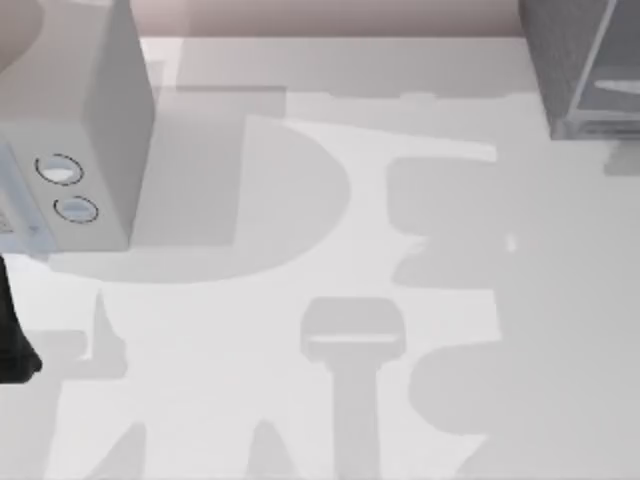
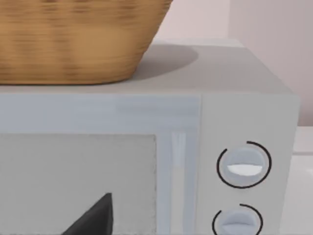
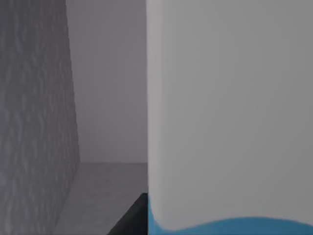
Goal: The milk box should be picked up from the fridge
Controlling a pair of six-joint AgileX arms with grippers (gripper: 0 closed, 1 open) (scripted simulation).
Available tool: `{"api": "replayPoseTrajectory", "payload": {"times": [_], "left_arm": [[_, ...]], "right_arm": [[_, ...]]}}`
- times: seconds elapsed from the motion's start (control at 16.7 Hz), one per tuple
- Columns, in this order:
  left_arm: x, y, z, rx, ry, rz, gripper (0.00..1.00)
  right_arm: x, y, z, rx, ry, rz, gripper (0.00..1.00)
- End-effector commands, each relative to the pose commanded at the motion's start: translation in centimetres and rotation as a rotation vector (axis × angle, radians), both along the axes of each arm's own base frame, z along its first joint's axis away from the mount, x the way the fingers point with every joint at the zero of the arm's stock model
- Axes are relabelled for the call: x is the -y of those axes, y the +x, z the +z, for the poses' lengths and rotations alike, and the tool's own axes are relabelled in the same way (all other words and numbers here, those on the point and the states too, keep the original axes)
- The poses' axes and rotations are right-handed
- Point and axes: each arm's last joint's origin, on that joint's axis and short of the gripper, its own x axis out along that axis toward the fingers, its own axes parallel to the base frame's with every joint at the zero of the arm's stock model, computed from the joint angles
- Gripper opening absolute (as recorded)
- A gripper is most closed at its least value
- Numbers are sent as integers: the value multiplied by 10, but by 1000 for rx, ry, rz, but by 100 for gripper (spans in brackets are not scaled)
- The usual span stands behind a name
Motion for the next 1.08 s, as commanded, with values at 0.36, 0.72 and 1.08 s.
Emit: {"api": "replayPoseTrajectory", "payload": {"times": [0.36, 0.72, 1.08], "left_arm": [[0, 0, 0, 0, 0, 0, 100], [0, 0, 0, 0, 0, 0, 100], [0, 0, 0, 0, 0, 0, 100]], "right_arm": [[-38, -98, 40, 12, -3, -6, 0], [-64, -196, 10, 20, 7, 0, 0], [-72, -227, -38, 10, 10, 10, 0]]}}
